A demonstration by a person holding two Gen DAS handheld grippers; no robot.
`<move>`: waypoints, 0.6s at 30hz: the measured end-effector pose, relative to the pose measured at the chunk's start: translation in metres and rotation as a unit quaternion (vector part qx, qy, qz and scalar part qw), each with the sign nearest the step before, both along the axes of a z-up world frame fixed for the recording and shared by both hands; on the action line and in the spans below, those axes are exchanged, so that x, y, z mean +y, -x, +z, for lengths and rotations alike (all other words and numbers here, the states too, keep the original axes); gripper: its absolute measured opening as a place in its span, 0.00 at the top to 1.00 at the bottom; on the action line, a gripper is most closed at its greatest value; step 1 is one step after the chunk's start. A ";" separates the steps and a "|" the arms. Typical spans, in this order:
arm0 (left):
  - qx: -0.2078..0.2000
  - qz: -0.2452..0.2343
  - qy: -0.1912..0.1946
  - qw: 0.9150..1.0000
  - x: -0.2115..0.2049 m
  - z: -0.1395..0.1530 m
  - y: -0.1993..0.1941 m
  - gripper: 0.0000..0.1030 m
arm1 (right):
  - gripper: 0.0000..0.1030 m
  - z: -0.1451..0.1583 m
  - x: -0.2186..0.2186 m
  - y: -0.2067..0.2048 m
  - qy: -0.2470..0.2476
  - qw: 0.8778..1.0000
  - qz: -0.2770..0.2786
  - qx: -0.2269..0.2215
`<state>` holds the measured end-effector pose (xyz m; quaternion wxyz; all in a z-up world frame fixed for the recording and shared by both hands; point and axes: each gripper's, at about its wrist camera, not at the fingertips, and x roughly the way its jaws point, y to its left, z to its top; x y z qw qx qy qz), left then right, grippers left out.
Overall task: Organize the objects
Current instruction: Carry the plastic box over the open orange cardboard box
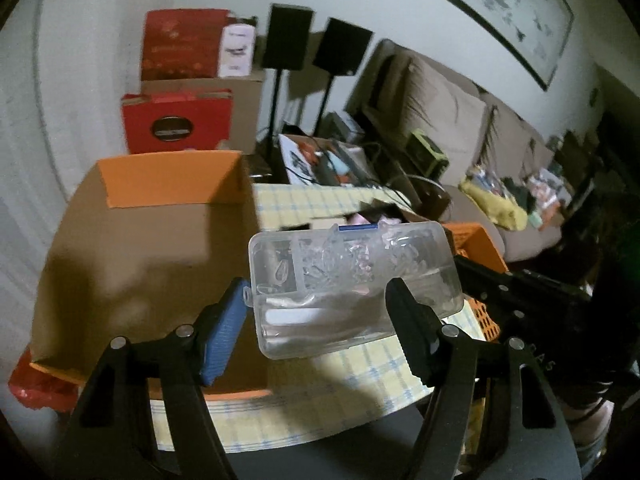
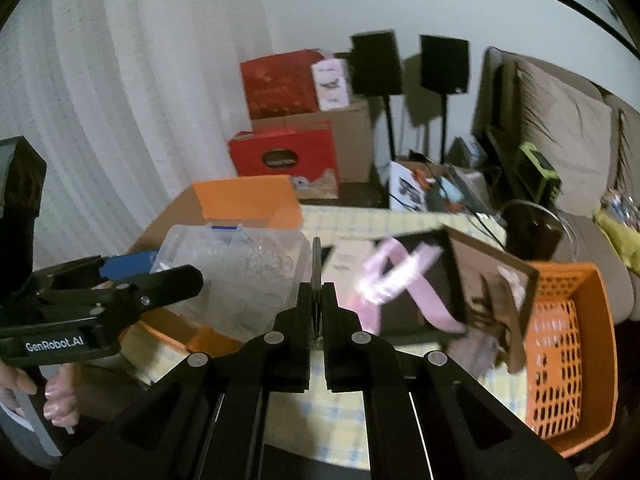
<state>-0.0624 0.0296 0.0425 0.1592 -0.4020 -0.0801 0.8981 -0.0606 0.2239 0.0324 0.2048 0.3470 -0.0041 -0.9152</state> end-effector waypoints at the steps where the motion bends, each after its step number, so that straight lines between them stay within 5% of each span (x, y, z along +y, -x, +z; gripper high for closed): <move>1: -0.001 0.006 -0.004 1.000 -0.008 0.001 0.002 0.36 | 0.97 0.003 -0.010 0.003 -0.001 1.000 0.007 0.003; 11: 0.005 0.065 -0.019 0.998 -0.089 0.011 0.006 0.36 | 0.97 0.015 -0.086 0.027 0.009 0.998 0.066 0.003; 18: -0.021 0.088 -0.017 0.996 -0.131 -0.006 0.010 0.36 | 0.97 -0.009 -0.128 0.040 0.013 0.995 0.099 -0.028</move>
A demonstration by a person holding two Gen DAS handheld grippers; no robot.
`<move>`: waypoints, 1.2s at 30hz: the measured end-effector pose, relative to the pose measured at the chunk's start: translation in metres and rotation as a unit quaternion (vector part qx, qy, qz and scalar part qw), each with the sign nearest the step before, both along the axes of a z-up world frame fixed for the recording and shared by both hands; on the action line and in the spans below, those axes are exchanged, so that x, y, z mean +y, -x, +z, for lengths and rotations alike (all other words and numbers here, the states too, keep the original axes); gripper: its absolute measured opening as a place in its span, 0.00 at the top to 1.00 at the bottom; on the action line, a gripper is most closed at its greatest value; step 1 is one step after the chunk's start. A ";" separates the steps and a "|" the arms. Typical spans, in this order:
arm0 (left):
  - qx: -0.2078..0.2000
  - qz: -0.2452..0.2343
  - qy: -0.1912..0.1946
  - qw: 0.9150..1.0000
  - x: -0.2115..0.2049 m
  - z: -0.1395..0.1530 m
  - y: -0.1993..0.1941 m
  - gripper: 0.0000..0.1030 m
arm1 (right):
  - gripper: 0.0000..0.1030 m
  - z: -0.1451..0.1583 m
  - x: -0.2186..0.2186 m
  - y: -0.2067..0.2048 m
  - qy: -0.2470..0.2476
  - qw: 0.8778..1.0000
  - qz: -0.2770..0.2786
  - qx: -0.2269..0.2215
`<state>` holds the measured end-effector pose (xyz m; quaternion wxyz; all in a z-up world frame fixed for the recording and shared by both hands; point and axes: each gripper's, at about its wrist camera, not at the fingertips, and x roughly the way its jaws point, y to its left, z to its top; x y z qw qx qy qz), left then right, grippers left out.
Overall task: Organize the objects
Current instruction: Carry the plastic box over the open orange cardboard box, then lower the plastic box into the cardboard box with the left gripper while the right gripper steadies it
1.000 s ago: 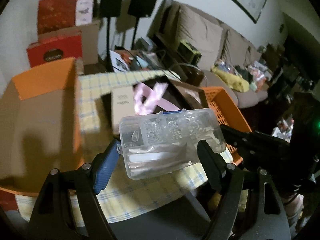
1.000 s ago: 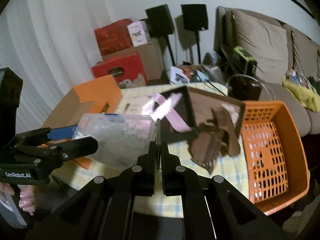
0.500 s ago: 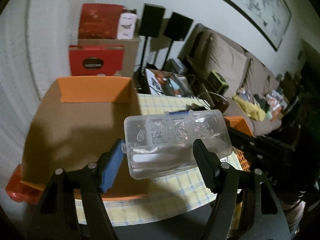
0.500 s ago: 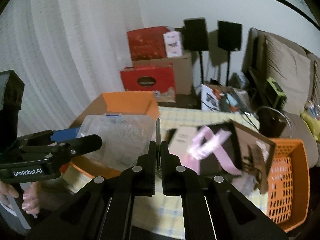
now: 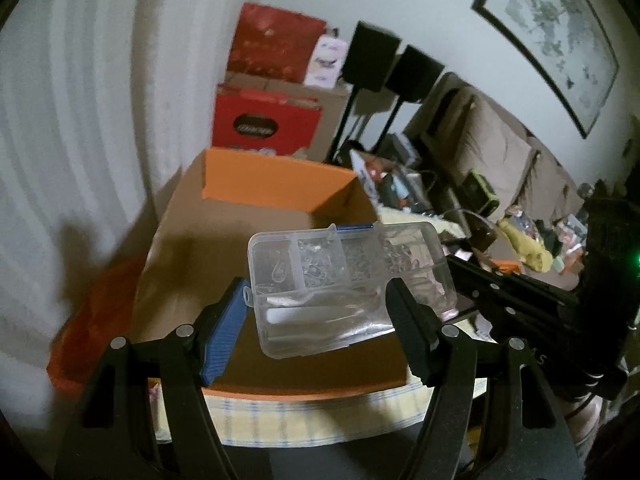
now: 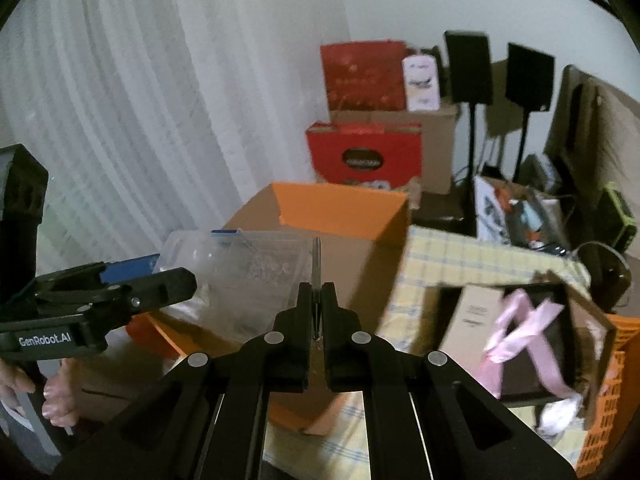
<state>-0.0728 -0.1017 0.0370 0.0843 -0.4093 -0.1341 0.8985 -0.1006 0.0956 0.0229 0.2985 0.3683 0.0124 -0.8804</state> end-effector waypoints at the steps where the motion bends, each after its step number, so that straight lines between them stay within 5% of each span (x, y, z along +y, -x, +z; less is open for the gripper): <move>1: -0.008 0.002 -0.002 1.000 -0.005 -0.006 0.002 0.36 | 0.97 -0.005 -0.004 0.002 -0.001 1.000 0.003 -0.007; 11: -0.070 0.013 -0.007 0.997 -0.038 -0.060 0.022 0.36 | 0.97 -0.062 -0.036 0.021 -0.017 0.997 0.024 -0.069; 21: -0.087 0.035 -0.018 0.995 -0.054 -0.084 0.022 0.36 | 0.97 -0.071 -0.075 0.068 -0.056 0.993 0.046 -0.089; 36: -0.104 0.060 -0.035 0.992 -0.064 -0.101 0.023 0.36 | 0.97 -0.087 -0.112 0.127 -0.027 0.985 0.052 -0.161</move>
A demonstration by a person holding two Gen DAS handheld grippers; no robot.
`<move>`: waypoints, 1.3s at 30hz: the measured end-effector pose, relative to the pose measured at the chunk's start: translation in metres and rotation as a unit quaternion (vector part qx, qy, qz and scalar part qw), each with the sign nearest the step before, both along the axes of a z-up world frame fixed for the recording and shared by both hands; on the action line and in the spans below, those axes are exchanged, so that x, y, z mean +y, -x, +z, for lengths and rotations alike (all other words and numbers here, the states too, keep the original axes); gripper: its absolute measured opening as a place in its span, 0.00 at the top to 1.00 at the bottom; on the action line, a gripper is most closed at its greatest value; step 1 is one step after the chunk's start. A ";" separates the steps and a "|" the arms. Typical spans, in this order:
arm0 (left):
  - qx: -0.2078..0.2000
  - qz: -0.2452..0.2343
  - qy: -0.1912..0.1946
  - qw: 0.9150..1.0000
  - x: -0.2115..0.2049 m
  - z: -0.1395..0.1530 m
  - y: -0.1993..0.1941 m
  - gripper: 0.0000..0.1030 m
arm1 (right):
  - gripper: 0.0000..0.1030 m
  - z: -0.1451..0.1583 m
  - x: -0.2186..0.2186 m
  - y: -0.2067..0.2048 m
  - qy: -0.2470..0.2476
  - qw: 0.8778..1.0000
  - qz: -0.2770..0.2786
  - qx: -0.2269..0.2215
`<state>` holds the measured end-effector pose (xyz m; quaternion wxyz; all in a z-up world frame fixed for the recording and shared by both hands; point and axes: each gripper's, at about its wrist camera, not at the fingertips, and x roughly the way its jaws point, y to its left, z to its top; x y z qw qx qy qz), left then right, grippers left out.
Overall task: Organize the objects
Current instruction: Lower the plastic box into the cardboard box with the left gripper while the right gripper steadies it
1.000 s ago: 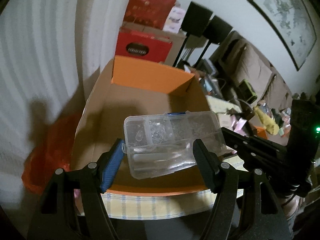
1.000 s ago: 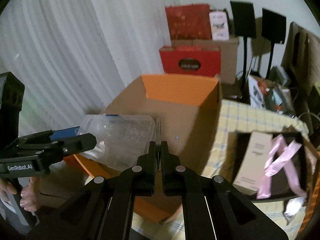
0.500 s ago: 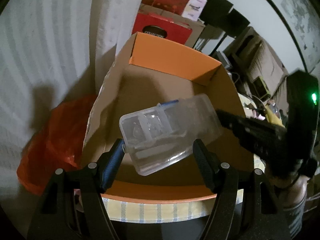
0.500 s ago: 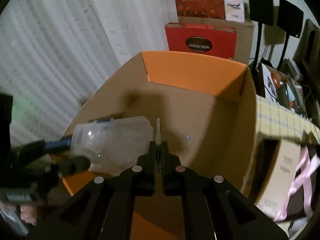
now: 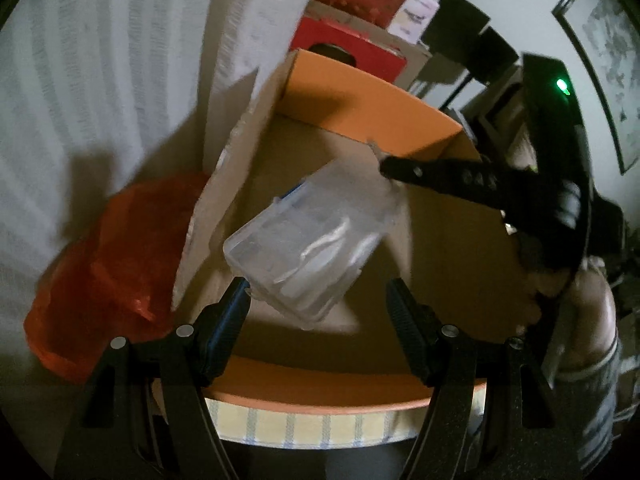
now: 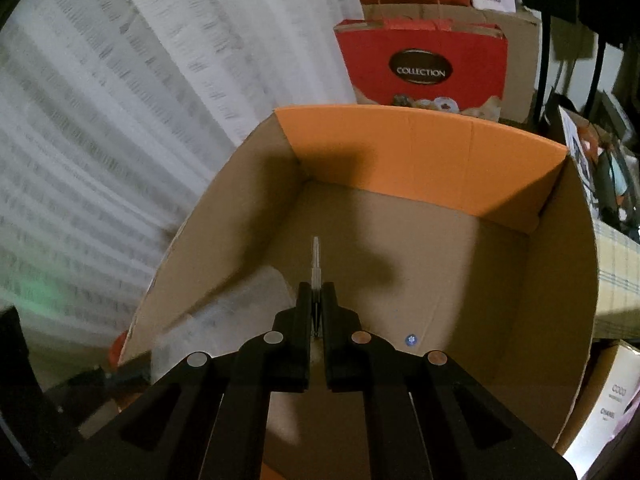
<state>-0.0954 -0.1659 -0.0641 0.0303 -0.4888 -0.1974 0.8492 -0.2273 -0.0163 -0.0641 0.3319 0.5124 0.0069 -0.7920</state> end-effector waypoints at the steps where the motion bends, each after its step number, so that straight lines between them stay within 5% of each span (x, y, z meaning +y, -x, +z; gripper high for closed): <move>1: 0.000 -0.002 0.003 1.000 0.002 0.000 -0.001 0.36 | 0.97 0.001 0.001 0.000 0.002 1.000 0.002 -0.001; 12: 0.022 -0.008 -0.015 1.000 0.010 0.019 -0.017 0.36 | 0.97 0.009 0.003 -0.025 0.023 0.999 0.030 -0.006; 22: 0.049 0.019 0.017 0.998 -0.008 0.042 -0.030 0.36 | 0.96 -0.001 -0.019 -0.044 0.019 0.997 0.072 -0.029; 28: 0.042 0.025 0.015 0.999 -0.014 0.035 -0.029 0.36 | 0.91 -0.014 -0.019 -0.046 -0.013 0.996 0.070 -0.049; 32: 0.038 0.031 0.024 0.998 -0.018 0.029 -0.027 0.36 | 0.70 -0.015 -0.008 -0.038 -0.024 0.997 0.039 -0.064; 39: 0.025 0.046 0.030 0.998 -0.029 0.015 -0.022 0.36 | 0.66 -0.035 -0.008 -0.030 -0.043 0.991 0.037 -0.124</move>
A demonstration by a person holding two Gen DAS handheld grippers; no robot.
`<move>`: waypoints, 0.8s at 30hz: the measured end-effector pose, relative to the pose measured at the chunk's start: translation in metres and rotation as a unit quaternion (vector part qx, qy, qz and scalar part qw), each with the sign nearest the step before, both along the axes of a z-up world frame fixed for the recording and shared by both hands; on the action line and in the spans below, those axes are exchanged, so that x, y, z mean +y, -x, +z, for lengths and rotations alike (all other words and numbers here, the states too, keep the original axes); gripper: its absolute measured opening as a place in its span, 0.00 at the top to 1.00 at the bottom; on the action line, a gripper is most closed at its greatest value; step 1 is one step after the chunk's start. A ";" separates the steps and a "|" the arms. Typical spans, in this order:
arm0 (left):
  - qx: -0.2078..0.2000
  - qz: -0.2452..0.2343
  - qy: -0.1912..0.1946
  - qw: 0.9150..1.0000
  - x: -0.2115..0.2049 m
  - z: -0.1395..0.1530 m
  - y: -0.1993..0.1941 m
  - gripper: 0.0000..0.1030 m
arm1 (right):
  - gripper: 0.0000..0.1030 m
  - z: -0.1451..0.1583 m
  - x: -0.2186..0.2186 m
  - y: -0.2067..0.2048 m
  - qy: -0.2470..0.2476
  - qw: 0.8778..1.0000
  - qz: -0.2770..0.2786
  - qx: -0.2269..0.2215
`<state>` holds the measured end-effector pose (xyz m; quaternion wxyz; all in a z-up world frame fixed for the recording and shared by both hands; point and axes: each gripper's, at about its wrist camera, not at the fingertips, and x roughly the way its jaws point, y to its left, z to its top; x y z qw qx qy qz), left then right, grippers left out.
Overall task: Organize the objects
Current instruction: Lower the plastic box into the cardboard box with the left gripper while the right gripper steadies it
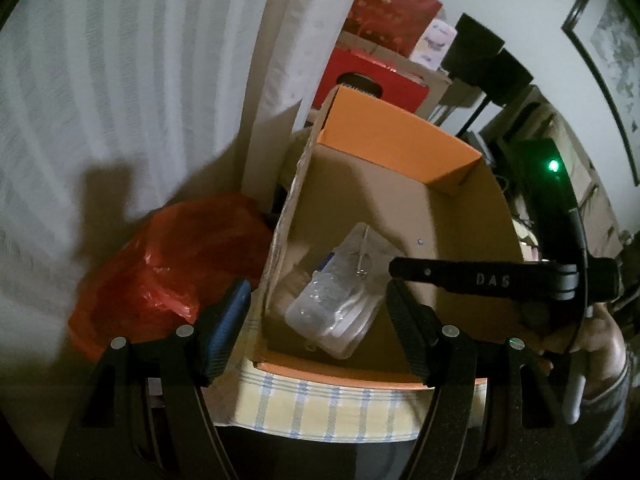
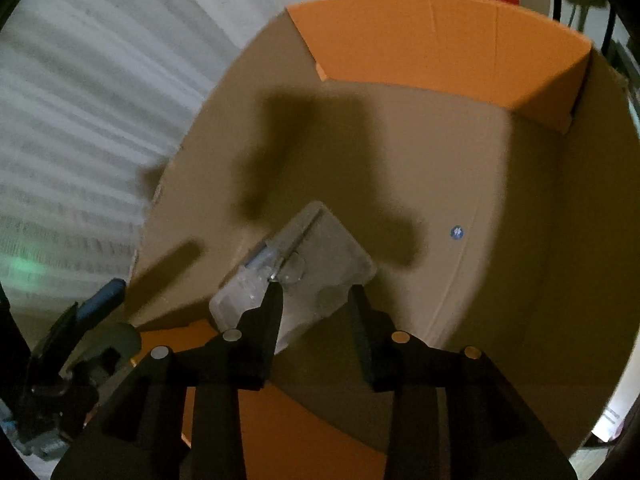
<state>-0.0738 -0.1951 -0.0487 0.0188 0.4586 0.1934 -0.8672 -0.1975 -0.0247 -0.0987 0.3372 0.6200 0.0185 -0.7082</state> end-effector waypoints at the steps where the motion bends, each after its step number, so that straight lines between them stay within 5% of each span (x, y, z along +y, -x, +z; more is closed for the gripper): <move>1: -0.003 -0.001 -0.002 1.000 -0.001 -0.002 0.001 0.36 | 0.66 -0.002 -0.002 0.000 0.002 1.000 0.004 -0.007; 16: -0.018 -0.017 -0.011 1.000 0.005 -0.013 0.006 0.36 | 0.63 -0.008 -0.037 0.003 0.035 0.999 0.009 -0.027; 24: -0.014 -0.015 -0.015 1.000 0.003 -0.010 0.004 0.36 | 0.63 0.008 -0.032 -0.004 0.028 1.000 0.004 0.012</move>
